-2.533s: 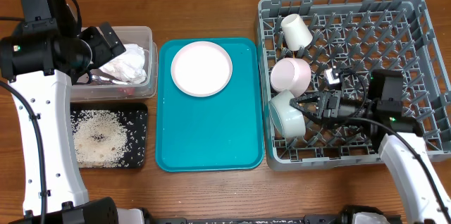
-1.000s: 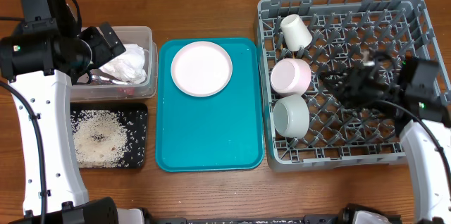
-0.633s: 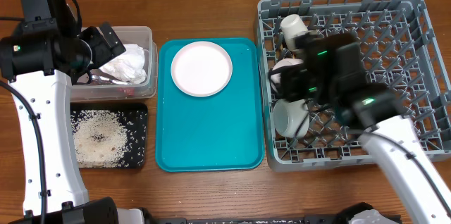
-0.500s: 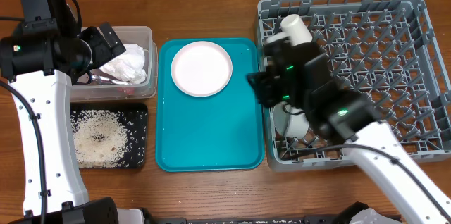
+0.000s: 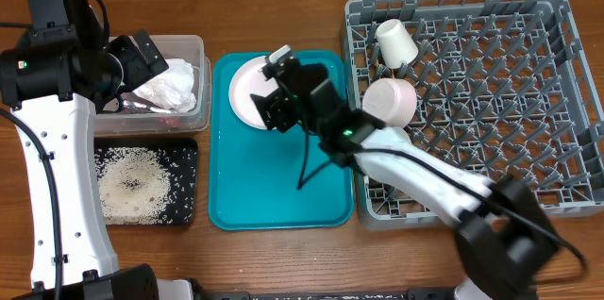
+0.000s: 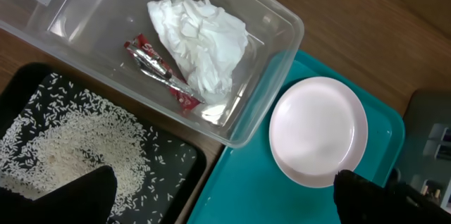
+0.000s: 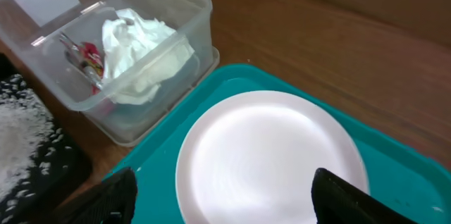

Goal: Sort waste into correct bins and load items into the dishwasher
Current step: 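Release the white bowl and move the right gripper to the pink plate, then slide the pink plate to the tray edge and grip its rim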

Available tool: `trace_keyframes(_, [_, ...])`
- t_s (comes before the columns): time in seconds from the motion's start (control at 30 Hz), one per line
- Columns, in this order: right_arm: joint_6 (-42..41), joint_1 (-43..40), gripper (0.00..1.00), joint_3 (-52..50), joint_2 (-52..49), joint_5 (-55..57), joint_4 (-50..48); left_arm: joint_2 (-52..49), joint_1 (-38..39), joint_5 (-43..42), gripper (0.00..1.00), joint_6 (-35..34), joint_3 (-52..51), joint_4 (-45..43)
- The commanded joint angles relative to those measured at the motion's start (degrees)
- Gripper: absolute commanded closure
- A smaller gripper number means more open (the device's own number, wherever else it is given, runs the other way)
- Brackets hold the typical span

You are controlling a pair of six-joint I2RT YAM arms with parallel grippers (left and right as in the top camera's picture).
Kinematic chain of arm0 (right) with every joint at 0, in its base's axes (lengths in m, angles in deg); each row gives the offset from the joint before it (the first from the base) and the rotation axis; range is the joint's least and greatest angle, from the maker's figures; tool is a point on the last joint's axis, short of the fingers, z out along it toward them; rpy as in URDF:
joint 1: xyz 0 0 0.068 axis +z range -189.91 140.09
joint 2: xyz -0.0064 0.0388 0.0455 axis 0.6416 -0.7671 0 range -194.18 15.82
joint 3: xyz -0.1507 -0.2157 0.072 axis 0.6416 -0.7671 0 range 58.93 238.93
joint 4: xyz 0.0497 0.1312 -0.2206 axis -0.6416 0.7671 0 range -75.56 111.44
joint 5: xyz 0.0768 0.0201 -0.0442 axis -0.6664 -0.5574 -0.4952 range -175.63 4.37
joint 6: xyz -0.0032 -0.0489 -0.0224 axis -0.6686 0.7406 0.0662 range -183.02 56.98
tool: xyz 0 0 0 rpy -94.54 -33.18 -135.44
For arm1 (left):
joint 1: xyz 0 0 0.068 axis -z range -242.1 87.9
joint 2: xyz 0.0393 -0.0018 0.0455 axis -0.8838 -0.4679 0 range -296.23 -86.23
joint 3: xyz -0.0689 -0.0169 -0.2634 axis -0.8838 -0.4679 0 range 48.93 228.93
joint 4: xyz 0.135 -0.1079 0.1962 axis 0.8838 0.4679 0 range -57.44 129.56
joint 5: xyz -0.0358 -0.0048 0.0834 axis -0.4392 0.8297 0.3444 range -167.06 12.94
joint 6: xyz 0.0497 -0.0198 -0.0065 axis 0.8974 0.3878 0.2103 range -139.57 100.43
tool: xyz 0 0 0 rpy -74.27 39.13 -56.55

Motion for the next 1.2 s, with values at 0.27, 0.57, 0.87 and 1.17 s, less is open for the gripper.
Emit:
trace_keyframes(0.27, [-0.4,0.2,0.41,0.8,-12.5,-3.2,-2.5,0.0,0.0,0.4,0.0,0.7,0.9,0.0])
trace_keyframes(0.57, [-4.9,0.2,0.53,0.8,-12.6,-3.2,4.3,0.0,0.0,0.4,0.0,0.7,0.9,0.0])
trace_keyframes(0.87, [-5.2,0.2,0.69,0.8,-12.6,-18.1,7.2,0.0,0.0,0.4,0.0,0.7,0.9,0.0])
trace_keyframes(1.17, [-18.8,0.2,0.84,0.8,-12.6,-31.3,12.9,0.0,0.0,0.4,0.0,0.7,0.9,0.0])
